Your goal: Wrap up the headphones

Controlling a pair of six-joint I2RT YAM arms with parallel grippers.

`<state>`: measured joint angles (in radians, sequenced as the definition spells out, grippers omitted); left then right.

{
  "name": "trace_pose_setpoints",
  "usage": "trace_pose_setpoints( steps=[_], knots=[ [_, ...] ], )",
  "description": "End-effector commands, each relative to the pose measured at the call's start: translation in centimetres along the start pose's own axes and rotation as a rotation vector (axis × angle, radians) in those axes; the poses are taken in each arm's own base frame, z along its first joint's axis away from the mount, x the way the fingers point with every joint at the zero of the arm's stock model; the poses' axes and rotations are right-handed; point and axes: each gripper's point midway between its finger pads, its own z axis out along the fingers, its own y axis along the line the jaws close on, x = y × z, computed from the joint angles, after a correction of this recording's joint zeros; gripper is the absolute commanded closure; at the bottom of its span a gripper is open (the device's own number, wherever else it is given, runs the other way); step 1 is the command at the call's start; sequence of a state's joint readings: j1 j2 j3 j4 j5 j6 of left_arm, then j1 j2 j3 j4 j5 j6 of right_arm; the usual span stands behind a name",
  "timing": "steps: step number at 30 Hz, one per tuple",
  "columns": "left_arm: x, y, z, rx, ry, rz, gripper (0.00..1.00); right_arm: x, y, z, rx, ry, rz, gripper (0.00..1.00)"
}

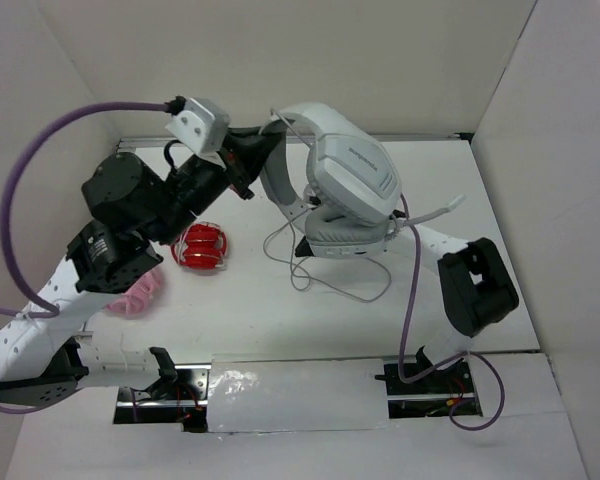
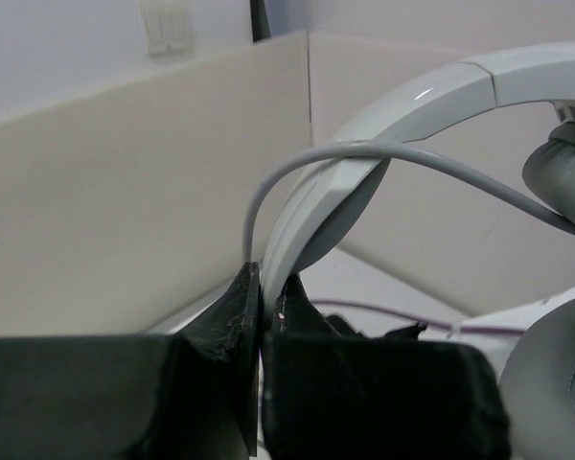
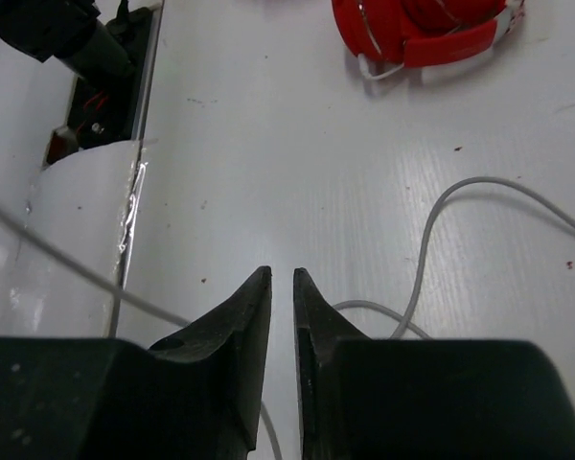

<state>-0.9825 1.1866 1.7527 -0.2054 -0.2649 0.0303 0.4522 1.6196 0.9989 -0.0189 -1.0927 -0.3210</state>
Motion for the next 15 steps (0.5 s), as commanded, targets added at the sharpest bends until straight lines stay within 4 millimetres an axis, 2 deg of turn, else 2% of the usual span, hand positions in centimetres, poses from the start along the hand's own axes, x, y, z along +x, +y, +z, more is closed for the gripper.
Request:
trace_pose_setpoints(
  steps=[1,3,4,7,8,9,10,11,12,13,15],
  knots=[
    [-8.0,0.9,-1.2,-0.014,-0.22,-0.065,1.0,-2.4,1.6,1.8,-0.103,-0.026,-0.035,0.76],
    [-8.3,0.6,-1.3,0.003,-0.222,-0.069,1.0,-3.1,0.8,3.0,-0.057,-0.031,-0.068,0.73],
    [-8.6,0.5,-1.4,0.013,-0.223,-0.073,1.0,-3.3,1.3,4.0,-0.052,-0.027,-0.058,0.72],
    [-9.2,0.5,-1.5,0.019,-0.227,-0.073,1.0,-4.8,-0.1,5.1,0.074,-0.067,-0.058,0.63],
    [-9.2,0.6,-1.5,0.014,-0.227,-0.072,1.0,-5.5,-0.3,5.2,0.109,-0.088,-0.055,0.61],
    [-9.5,0.8,-1.6,0.006,-0.233,-0.073,1.0,-7.0,-2.8,4.4,0.304,-0.168,-0.045,0.61],
    [-9.5,0.8,-1.6,0.004,-0.233,-0.073,1.0,-7.6,-2.3,4.2,0.302,-0.187,-0.01,0.61],
    [-9.3,0.8,-1.6,0.002,-0.225,-0.072,1.0,-8.6,-3.0,3.3,0.377,-0.24,0.011,0.63],
    [-9.5,1.0,-1.9,-0.005,-0.229,-0.075,1.0,-9.2,-5.3,1.2,0.577,-0.327,0.046,0.64],
    [-9.6,1.0,-2.0,-0.003,-0.229,-0.075,1.0,-9.6,-5.7,-0.3,0.652,-0.391,0.094,0.64],
    [-9.6,1.4,-2.4,-0.02,-0.23,-0.079,1.0,-11.9,-6.1,-5.9,0.841,-0.559,0.134,0.58]
  ],
)
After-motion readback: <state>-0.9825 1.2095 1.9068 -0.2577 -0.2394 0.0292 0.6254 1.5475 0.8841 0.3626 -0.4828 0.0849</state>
